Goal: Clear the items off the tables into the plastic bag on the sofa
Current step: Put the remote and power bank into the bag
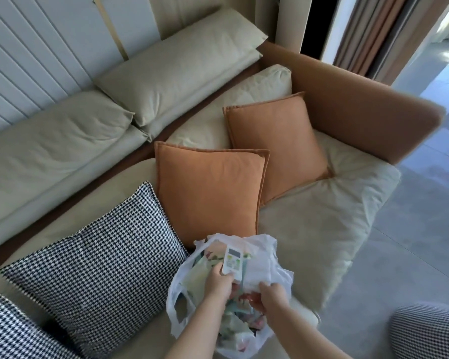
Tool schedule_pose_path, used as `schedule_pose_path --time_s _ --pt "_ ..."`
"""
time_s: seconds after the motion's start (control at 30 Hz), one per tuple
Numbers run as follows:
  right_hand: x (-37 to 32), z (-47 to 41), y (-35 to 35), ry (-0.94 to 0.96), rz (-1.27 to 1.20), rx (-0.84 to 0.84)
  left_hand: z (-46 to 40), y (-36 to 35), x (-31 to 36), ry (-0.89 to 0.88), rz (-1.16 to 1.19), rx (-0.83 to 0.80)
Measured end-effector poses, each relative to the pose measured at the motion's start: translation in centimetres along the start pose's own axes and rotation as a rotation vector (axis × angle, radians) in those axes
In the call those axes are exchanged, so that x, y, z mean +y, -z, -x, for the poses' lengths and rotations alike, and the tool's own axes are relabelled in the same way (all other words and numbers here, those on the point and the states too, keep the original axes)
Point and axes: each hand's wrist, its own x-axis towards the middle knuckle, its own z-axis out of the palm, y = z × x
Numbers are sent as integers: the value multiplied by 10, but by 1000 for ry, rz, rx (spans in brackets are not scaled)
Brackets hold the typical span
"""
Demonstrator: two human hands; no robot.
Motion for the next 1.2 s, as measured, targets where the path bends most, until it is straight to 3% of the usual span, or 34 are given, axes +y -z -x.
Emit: schedule_pose_path --time_s 0.3,0.67,0.97,1.2 --pt "13 2 -11 -40 86 -59 -6 16 -31 59 -169 -12" --pt "23 32 -1 92 203 -94 22 18 -47 105 -236 -197" --pt "39 90 55 329 301 59 90 8 -30 -136 -461 -324" --pt "85 111 113 337 376 238 146 -36 -34 -356 -796 -448"
